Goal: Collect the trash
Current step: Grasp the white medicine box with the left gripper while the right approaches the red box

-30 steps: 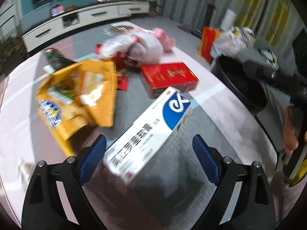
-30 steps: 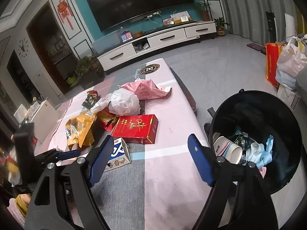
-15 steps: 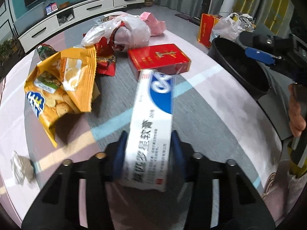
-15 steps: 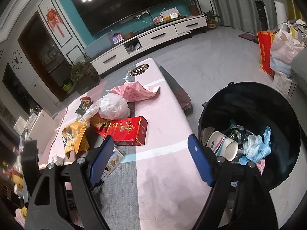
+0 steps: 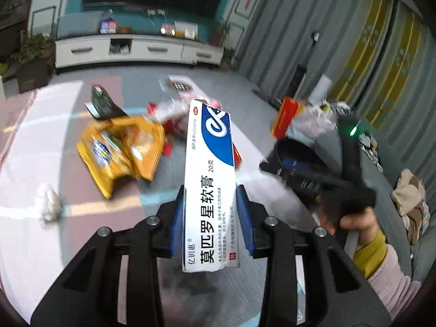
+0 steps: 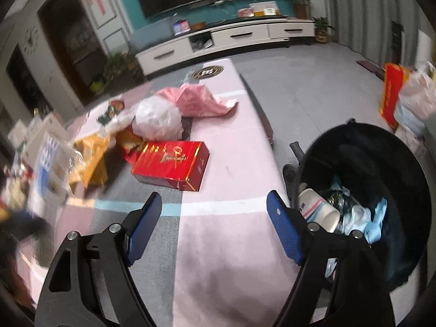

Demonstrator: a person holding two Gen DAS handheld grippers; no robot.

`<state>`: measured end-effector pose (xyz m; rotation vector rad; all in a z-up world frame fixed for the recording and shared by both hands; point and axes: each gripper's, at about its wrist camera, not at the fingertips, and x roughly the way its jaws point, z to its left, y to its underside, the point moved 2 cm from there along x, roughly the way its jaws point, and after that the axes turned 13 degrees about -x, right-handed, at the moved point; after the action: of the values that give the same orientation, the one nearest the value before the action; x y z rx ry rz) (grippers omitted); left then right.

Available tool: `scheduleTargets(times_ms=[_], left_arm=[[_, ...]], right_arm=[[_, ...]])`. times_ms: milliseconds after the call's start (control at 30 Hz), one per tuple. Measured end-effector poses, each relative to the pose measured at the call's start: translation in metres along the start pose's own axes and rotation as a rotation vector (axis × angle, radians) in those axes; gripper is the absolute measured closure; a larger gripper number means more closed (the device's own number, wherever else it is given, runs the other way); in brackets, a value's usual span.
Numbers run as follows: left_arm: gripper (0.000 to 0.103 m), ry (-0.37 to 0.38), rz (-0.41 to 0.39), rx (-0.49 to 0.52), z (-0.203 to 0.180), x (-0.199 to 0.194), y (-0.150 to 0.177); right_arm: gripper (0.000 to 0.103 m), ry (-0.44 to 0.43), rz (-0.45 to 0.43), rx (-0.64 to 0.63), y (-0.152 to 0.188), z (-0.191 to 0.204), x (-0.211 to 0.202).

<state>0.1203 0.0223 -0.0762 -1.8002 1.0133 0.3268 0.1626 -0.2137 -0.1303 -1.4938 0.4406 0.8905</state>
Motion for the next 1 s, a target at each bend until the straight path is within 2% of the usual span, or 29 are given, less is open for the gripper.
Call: scheduleTargets(times_ms=[233, 367, 500, 600, 633, 733, 833, 867, 933, 1000], left_arm=[[0.066, 0.019, -0.028, -0.095, 0.025, -0.011, -0.011], [0.066, 0.029, -0.035, -0.118, 0.036, -0.017, -0.019], [0.067, 0.027, 0.022, -0.134, 0.043, -0.006, -0.015], [0.067, 0.031, 0.077, -0.15, 0.049, 0.005, -0.007], [0.064, 0.019, 0.082, -0.148, 0.051, 0.008, -0.006], [0.036, -0.017, 0.126, -0.133, 0.055, 0.016, 0.002], [0.031, -0.074, 0.171, -0.122, 0.065, 0.025, 0.011], [0.029, -0.077, 0.191, -0.122, 0.068, 0.028, 0.015], [0.029, -0.09, 0.21, -0.115, 0.071, 0.029, 0.021], [0.029, -0.087, 0.241, -0.09, 0.07, 0.03, 0.027]], right_arm=[[0.025, -0.128, -0.009, 0.0, -0.01, 0.015, 0.03], [0.025, -0.134, 0.005, -0.003, -0.017, 0.022, 0.045], [0.025, -0.153, 0.026, 0.01, -0.021, 0.028, 0.054], [0.025, -0.143, 0.03, -0.043, -0.021, 0.038, 0.053], [0.025, -0.147, 0.032, -0.058, -0.02, 0.041, 0.052], [0.025, -0.165, 0.043, -0.089, -0.017, 0.048, 0.051], [0.025, -0.229, 0.059, -0.104, -0.012, 0.055, 0.049], [0.025, -0.263, 0.065, -0.104, -0.011, 0.057, 0.047], [0.025, -0.382, 0.068, -0.107, -0.007, 0.065, 0.04], [0.025, -0.414, 0.041, -0.143, -0.007, 0.072, 0.03]])
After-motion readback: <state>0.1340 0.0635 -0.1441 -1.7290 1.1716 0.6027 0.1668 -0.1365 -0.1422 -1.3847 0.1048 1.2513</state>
